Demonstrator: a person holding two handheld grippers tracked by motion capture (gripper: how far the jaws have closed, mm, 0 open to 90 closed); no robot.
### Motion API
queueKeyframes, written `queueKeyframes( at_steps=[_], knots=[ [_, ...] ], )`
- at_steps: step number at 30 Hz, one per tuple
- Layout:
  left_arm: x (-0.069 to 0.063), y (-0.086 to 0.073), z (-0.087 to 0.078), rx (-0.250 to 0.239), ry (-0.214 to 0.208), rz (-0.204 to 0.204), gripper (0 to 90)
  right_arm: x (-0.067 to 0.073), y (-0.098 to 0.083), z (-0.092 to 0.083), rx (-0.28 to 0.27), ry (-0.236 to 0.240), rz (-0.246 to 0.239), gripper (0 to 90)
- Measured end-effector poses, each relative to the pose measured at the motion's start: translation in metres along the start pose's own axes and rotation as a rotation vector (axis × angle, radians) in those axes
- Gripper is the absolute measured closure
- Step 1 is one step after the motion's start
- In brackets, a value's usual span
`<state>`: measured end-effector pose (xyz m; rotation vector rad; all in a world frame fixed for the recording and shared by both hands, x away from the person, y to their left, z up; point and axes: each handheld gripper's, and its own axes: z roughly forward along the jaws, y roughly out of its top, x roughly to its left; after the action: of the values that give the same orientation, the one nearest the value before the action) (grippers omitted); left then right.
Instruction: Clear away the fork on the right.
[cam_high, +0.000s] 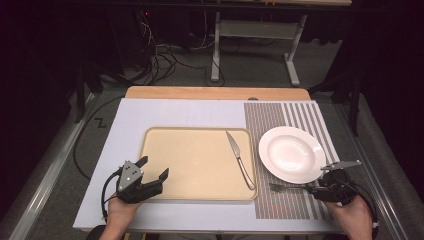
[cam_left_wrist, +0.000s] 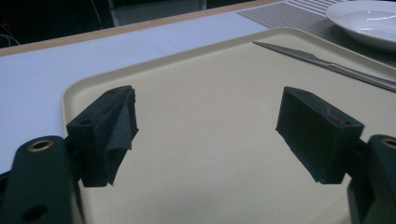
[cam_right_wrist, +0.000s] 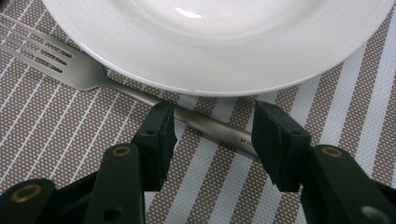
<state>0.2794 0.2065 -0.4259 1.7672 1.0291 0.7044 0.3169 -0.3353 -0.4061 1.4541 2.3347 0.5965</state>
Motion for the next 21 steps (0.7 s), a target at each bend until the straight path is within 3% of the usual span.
queueKeyframes(
  at_steps=[13,21],
  knots=[
    [0.0,0.0,0.0,0.001,0.004,0.0,21.1,-0.001,0.004,0.013,0.017,0.061,-0.011,48.7],
    [0.0,0.0,0.0,0.002,0.002,0.001,21.1,0.003,0.004,0.014,0.013,0.062,-0.032,48.7]
  ],
)
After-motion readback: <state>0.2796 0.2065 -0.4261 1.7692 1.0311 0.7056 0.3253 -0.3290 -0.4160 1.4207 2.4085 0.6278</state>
